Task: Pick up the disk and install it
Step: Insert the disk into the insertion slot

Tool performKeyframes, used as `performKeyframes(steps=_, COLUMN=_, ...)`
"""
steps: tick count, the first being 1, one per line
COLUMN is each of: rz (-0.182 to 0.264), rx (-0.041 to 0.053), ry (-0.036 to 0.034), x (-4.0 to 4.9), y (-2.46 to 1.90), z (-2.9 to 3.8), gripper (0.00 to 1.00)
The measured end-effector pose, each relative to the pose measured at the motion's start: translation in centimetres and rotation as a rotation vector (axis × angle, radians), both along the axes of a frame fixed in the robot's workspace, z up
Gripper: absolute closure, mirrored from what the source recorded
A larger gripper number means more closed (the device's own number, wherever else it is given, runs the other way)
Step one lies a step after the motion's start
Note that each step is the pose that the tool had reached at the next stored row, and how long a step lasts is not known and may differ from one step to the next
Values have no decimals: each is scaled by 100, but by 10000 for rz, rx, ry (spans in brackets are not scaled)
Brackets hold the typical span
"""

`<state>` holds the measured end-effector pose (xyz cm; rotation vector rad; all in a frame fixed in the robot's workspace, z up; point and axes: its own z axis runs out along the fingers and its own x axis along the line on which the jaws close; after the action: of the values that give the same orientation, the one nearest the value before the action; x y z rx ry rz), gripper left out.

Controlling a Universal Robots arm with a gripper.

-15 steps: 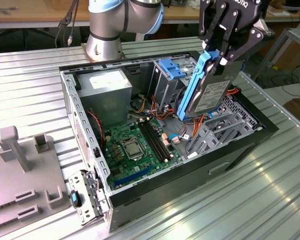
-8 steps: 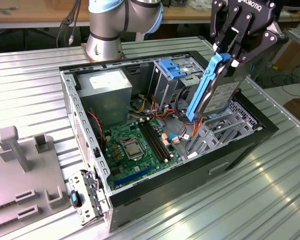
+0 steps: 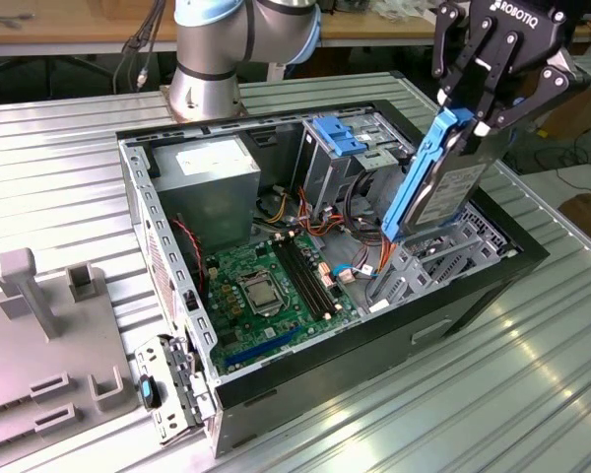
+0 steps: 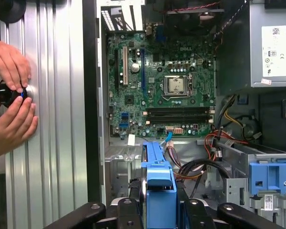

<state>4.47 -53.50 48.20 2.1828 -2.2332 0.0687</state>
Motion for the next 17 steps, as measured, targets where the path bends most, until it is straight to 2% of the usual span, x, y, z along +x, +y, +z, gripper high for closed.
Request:
performKeyframes(steps=4, rz=0, rx=1, ry=0, x=78, y=-3, z=-2, gripper=63)
performKeyframes(steps=11, rz=0, rx=1, ry=0, x=79, y=-6, z=-3, gripper=63)
performKeyframes(steps=17, rz=0, rx=2, ry=0, x=79, y=-56, z=-3, gripper=63)
